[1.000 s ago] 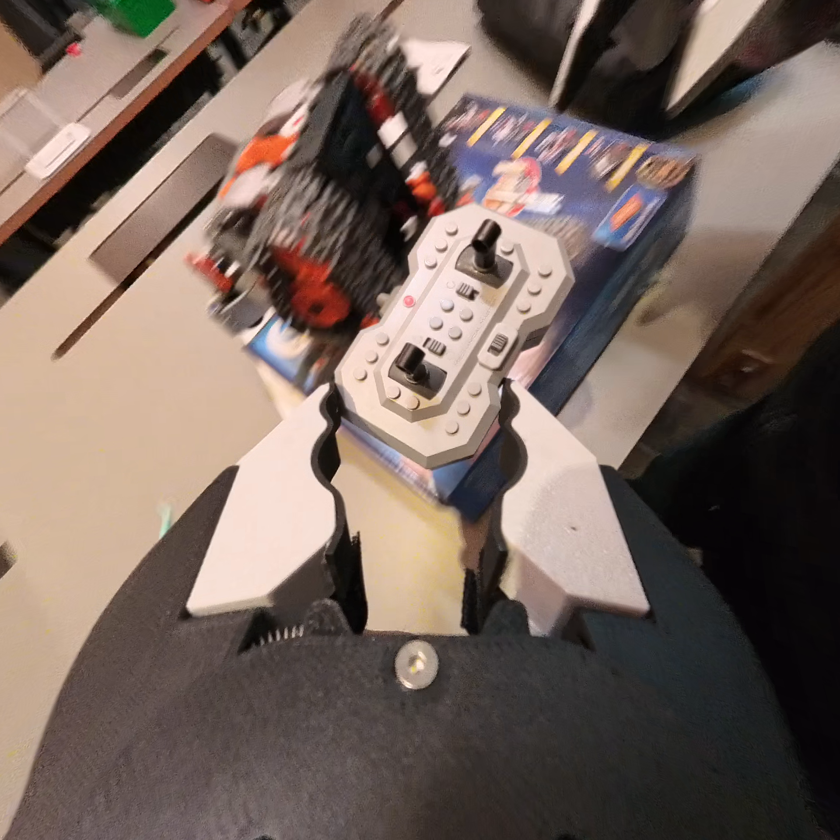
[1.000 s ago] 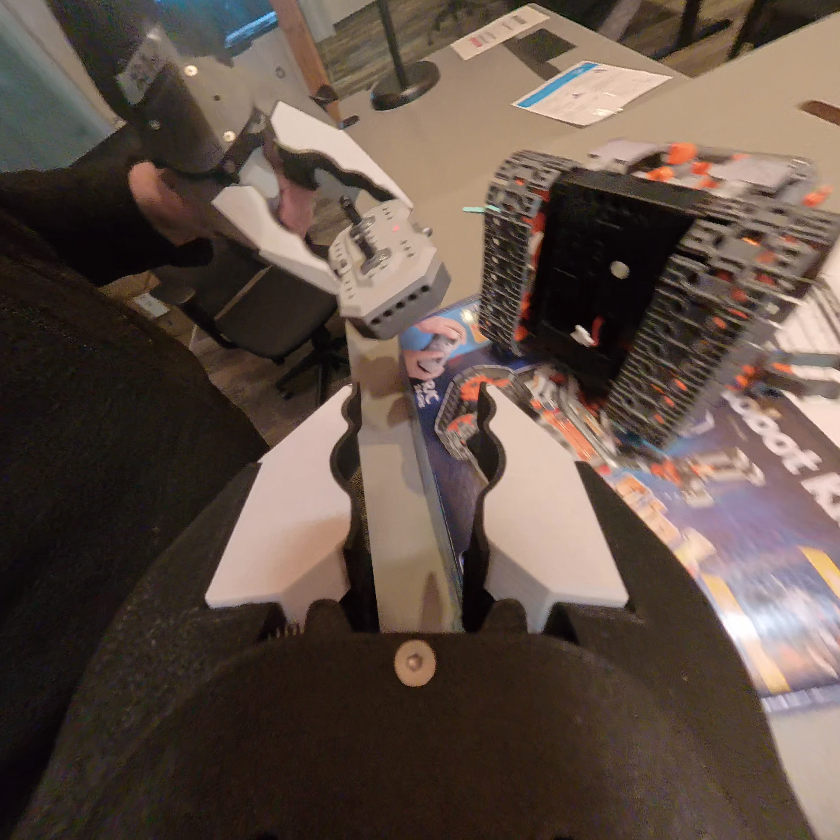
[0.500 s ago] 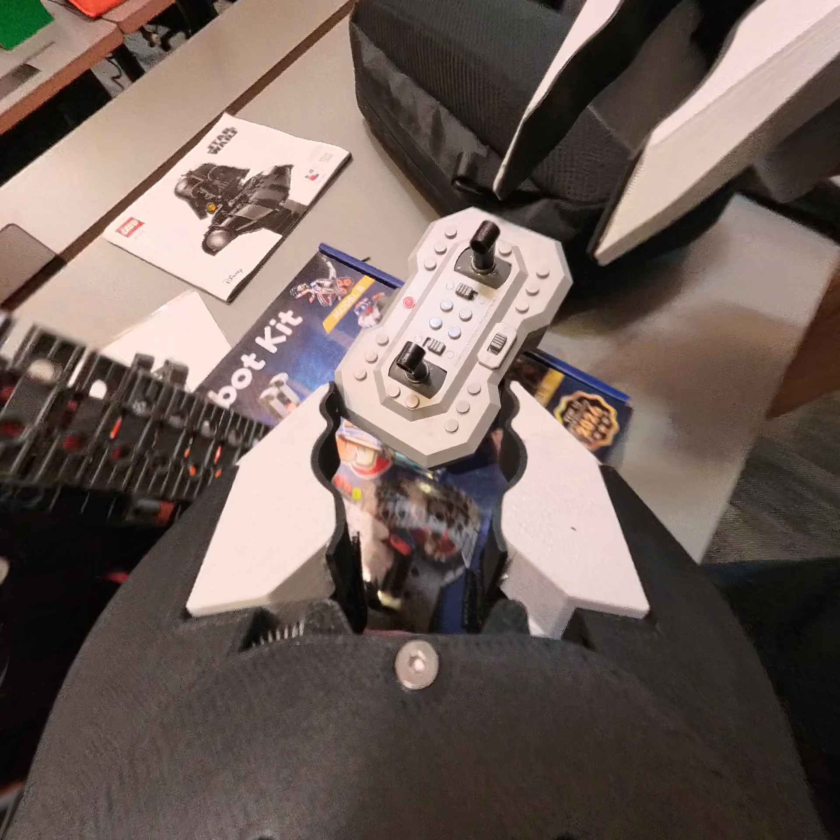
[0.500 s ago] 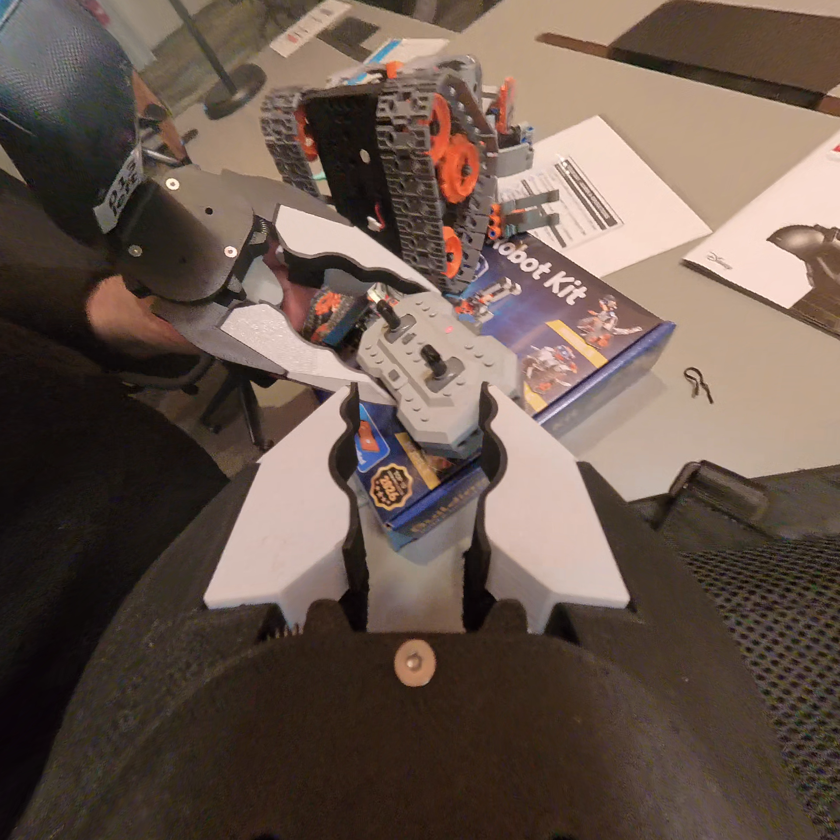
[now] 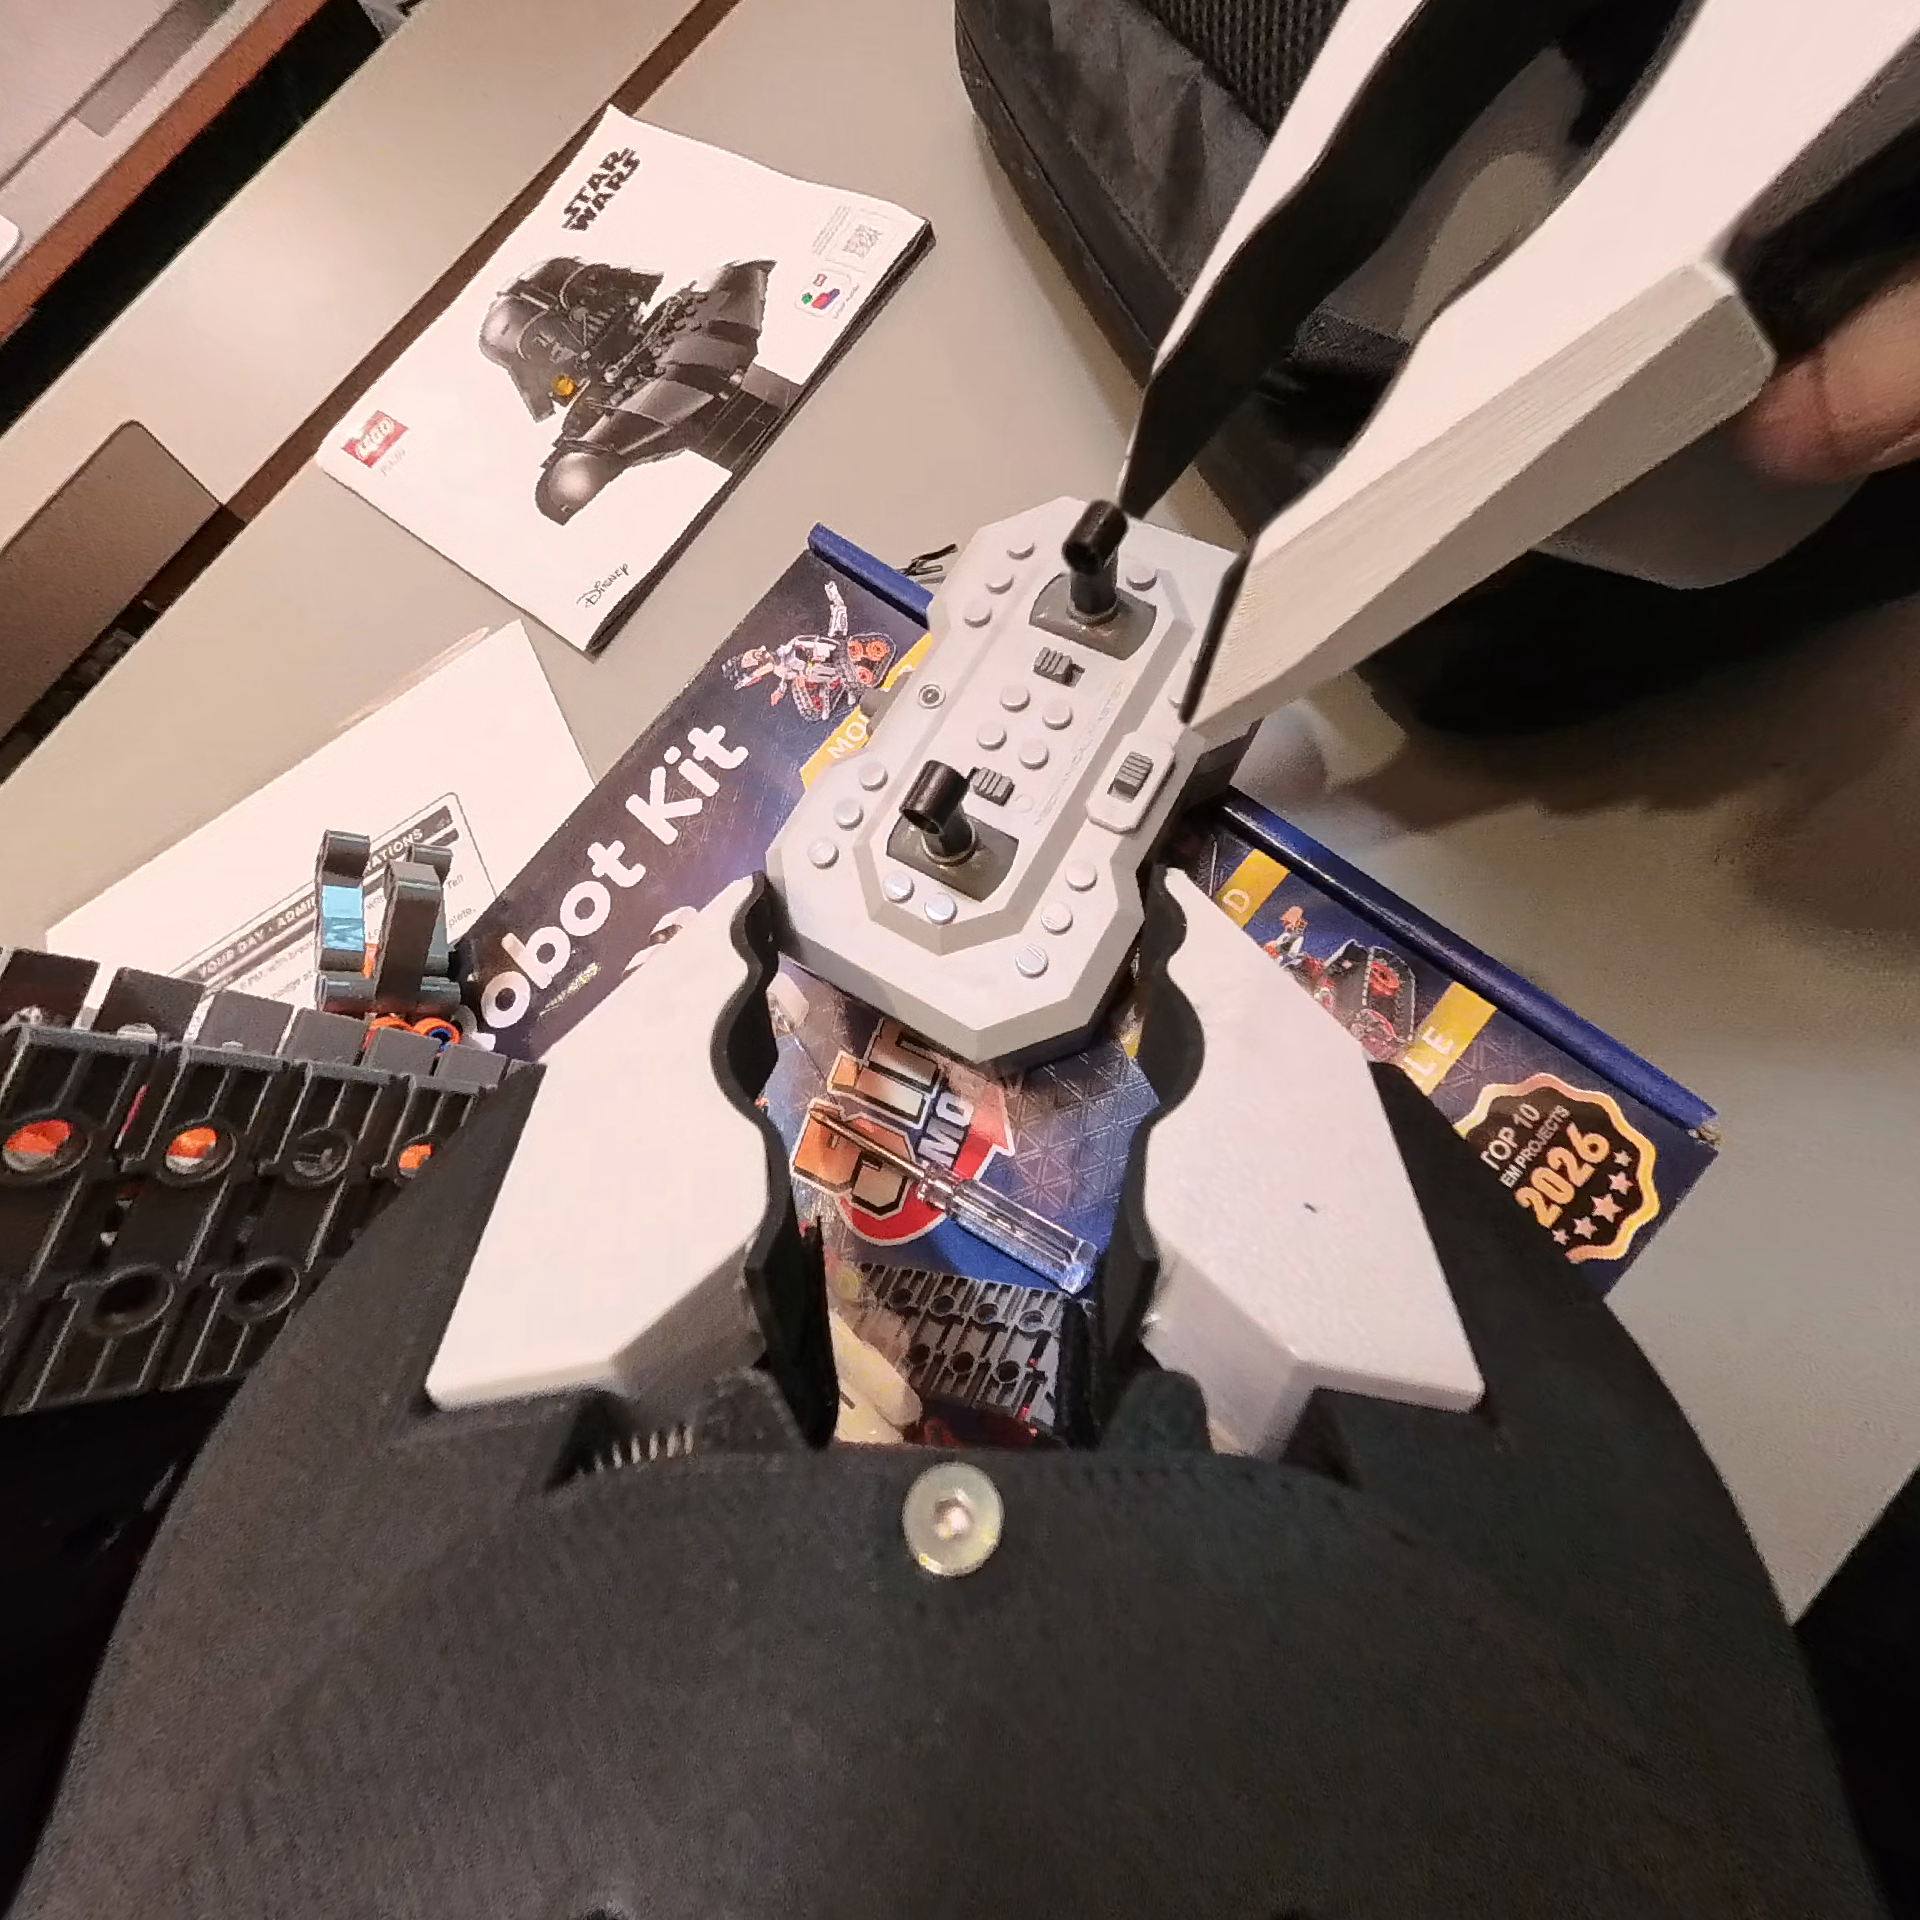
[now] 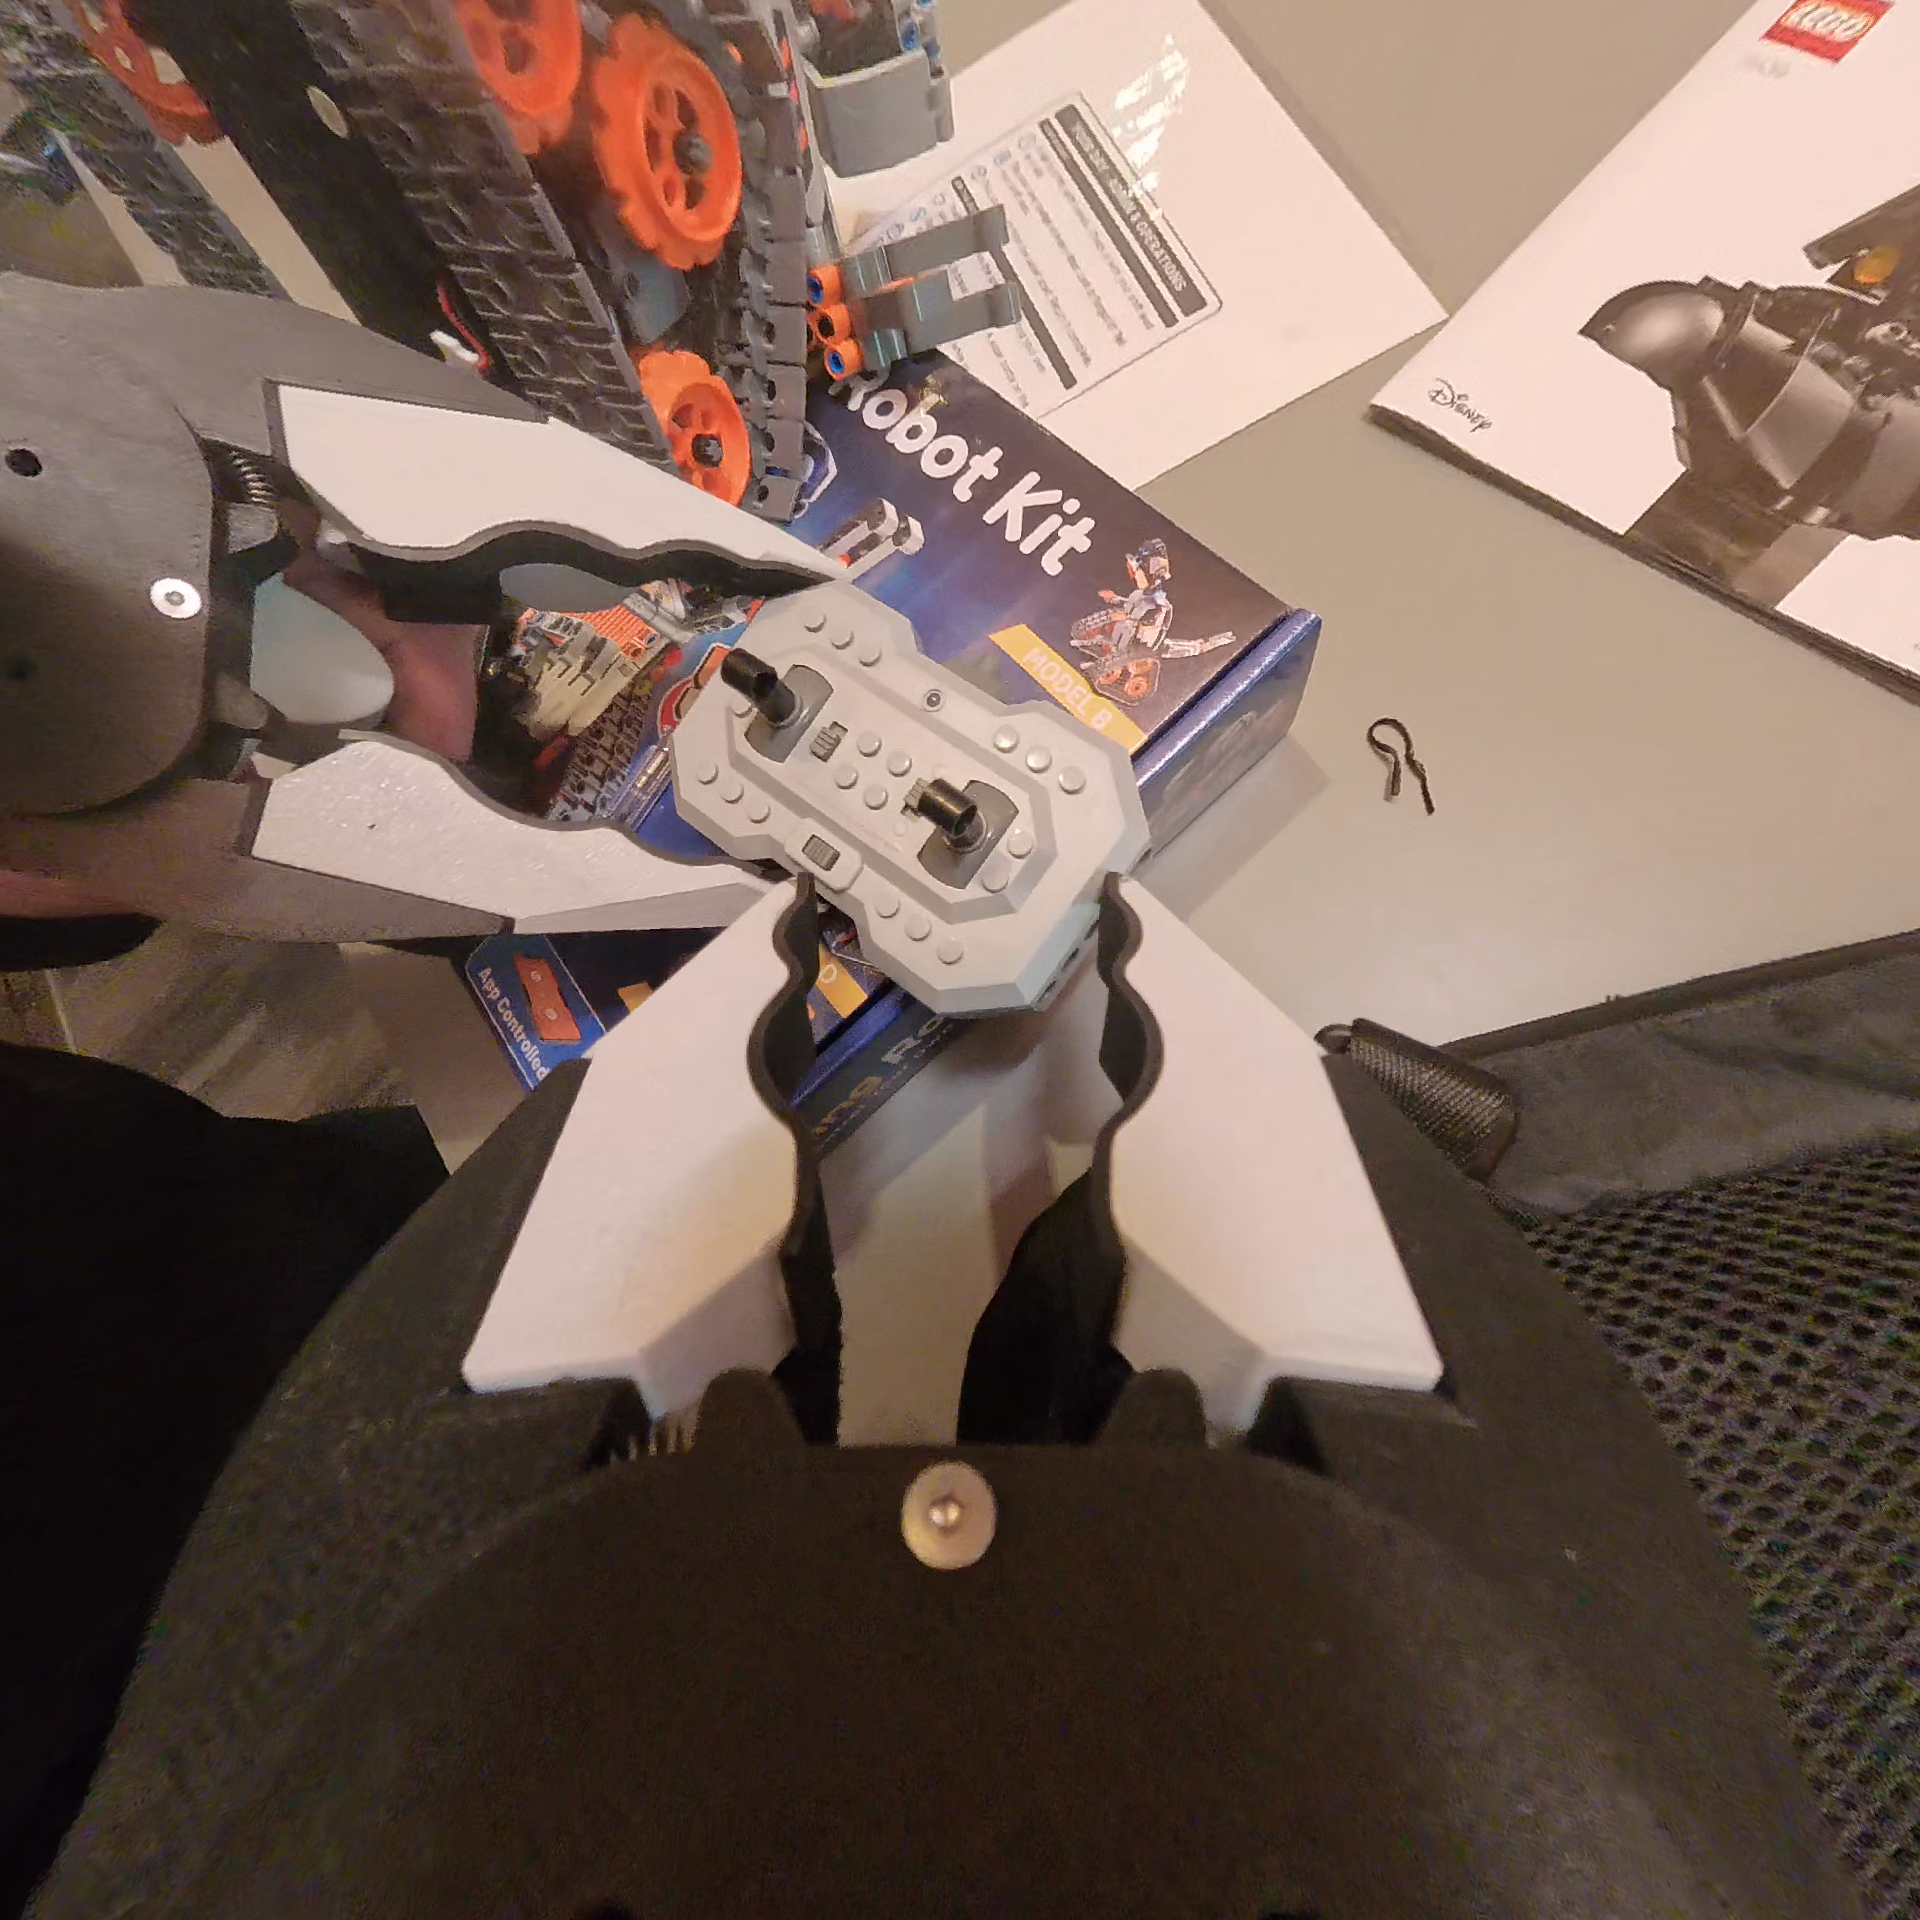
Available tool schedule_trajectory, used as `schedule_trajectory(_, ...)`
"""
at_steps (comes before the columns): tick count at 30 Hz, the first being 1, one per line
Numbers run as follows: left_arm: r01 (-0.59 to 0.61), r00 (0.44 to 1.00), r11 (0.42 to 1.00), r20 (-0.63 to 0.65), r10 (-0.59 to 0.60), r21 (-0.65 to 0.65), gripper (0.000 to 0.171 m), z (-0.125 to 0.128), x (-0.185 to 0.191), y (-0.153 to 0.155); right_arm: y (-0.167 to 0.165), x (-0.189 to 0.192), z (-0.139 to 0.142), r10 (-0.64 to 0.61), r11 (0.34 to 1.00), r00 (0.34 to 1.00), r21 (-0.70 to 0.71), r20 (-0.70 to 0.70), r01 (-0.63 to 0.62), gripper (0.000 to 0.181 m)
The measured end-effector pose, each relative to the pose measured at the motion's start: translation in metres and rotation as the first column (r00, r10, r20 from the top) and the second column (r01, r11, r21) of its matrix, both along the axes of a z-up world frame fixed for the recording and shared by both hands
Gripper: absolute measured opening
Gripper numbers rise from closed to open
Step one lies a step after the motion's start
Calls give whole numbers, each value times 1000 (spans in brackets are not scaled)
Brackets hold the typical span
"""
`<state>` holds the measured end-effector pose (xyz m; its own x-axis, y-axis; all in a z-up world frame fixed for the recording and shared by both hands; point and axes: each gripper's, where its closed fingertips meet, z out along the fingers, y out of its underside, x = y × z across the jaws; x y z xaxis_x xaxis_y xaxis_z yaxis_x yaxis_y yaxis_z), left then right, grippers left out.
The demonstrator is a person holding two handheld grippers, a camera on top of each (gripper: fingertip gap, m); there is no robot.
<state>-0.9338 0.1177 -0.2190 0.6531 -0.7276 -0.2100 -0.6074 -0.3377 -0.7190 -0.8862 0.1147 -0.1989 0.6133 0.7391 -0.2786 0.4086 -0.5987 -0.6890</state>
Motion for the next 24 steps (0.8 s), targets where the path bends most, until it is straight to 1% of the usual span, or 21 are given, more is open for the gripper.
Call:
schedule_trajectory(4,-5,1000,1000,-5,5,0,68,0,-2,0,3,1,-8,18,999,998,-49,52,-15,57)
schedule_trajectory(6,-7,1000,1000,-6,7,0,68,0,-2,0,0,-2,-15,41,995,997,-96,69,-35,63)
schedule_trajectory(9,-12,1000,1000,-3,12,-2,68,0,-2,-1,2,-5,-11,41,991,999,-127,14,-39,62)
schedule_trajectory(12,-11,1000,1000,-2,11,3,68,0,-2,-1,2,-5,-10,31,980,999,-195,-37,-38,62)
schedule_trajectory(17,-7,1000,1000,-1,7,0,68,-1,-2,-1,4,-5,-14,26,973,999,-227,-31,-33,58)
schedule_trajectory(24,-9,1000,1000,1,9,-1,68,-2,-1,-1,4,-5,-17,36,967,999,-251,-19,-40,60)
